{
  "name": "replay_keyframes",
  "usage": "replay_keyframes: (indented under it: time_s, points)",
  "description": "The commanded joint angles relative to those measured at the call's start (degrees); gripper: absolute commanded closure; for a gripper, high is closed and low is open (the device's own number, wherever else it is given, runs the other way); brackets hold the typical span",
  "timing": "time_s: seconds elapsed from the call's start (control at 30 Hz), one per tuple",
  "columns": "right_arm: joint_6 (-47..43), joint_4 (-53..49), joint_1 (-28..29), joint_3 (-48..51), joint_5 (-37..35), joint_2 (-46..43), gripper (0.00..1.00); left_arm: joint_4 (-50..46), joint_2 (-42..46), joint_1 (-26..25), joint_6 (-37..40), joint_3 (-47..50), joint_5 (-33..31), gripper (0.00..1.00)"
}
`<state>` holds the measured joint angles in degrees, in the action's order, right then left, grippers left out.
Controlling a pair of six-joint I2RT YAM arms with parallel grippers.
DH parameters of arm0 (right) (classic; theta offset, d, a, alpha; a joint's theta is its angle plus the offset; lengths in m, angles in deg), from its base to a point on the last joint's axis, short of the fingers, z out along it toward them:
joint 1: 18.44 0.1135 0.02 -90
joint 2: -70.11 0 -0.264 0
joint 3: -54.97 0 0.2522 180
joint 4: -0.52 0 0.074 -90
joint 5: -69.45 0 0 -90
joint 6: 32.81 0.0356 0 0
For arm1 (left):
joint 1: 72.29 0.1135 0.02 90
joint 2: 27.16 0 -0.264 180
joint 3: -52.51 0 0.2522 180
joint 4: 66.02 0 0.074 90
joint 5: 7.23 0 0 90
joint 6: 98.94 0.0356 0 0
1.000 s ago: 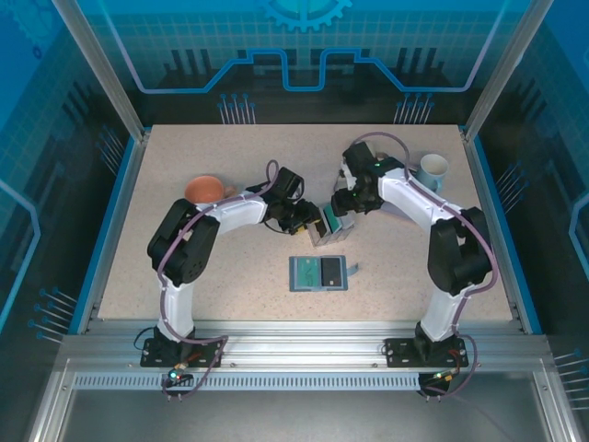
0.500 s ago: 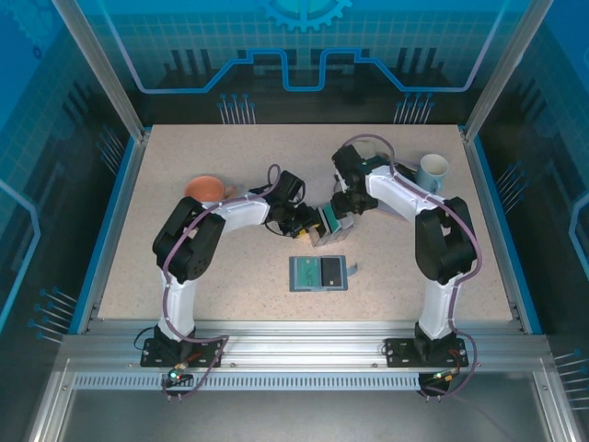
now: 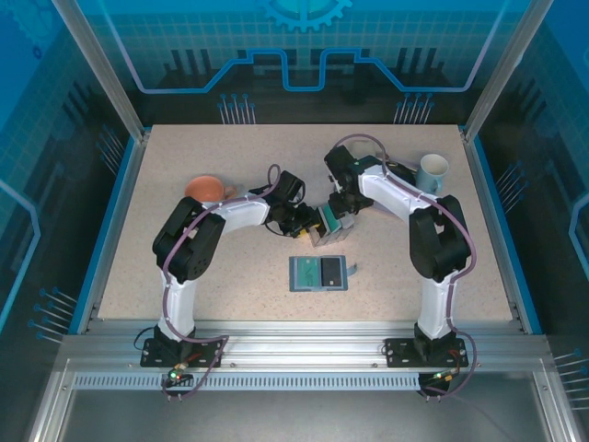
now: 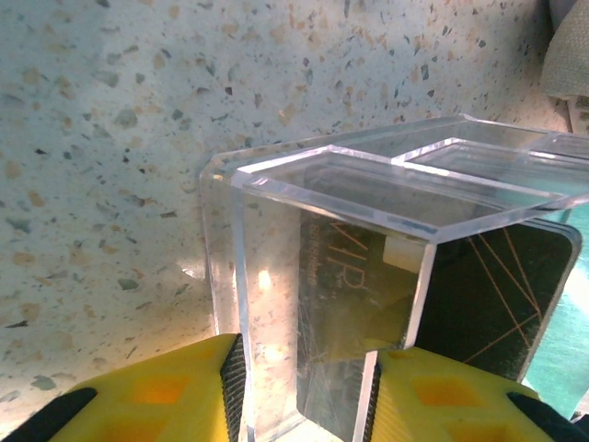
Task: Put the credit cards into the card holder
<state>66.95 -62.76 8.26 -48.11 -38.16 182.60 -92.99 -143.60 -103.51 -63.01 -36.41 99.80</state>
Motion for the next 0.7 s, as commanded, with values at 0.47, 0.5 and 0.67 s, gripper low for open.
replay_keyframes:
  time_s: [0.47,0.5,0.67]
  points:
    - [-1.5,-4.4,1.2,-2.0,-4.3,-2.1,0.44,-1.8,-1.1,0.2,-0.9,2.4,0.4,0.64]
    - [-1.4,-4.5,1.3,-2.0,-4.5,-2.0,0.44,-1.7,-1.1,0.3,-0.9,2.5,0.4,0.64]
    - [-1.4,-4.7,1.4,-2.4,-4.4,-2.2,0.47,-1.6,-0.9,0.2,-0.9,2.6,0.4,0.64]
